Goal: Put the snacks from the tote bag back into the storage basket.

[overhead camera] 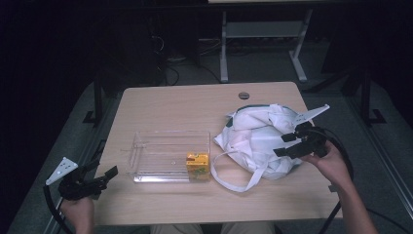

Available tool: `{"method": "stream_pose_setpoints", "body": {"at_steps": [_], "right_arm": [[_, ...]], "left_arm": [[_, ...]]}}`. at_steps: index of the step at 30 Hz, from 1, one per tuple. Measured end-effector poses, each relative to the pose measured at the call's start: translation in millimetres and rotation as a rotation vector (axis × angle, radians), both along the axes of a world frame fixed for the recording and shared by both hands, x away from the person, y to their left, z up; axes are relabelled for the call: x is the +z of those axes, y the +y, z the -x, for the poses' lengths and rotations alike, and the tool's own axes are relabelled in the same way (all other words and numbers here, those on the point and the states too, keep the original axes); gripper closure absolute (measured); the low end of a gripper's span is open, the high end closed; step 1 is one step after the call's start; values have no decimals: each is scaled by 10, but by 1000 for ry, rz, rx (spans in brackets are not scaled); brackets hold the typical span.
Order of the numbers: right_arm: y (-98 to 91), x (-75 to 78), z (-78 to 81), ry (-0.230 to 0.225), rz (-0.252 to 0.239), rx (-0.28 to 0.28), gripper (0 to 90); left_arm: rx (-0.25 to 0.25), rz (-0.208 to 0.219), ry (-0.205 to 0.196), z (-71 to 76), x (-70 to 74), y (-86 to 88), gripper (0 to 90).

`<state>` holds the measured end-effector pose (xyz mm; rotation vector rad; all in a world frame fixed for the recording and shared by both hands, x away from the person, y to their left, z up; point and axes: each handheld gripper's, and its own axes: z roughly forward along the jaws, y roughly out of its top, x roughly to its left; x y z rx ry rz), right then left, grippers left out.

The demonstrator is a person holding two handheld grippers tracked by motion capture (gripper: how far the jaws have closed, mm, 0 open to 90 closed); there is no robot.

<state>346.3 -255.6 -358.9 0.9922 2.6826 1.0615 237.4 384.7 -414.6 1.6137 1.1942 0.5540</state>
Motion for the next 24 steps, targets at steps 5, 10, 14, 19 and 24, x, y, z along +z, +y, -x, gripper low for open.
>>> {"method": "stream_pose_setpoints", "body": {"at_steps": [5, 10, 14, 19, 24], "right_arm": [[-61, -51, 66, 4, -12, -19, 297], [-144, -130, 150, -3, -20, -34, 298], [-199, -188, 197, -8, -23, -44, 298], [-252, -245, 253, -17, -28, -55, 299], [-302, -269, 313, -16, -33, -76, 299]], "left_arm": [[-2, -3, 1, -1, -1, 2, 126], [1, 2, 3, 2, -1, -5, 126], [0, 2, 0, 2, -1, -13, 126], [0, 3, 0, -1, -3, -18, 126], [-8, -8, 6, -4, -1, -29, 126]]}}
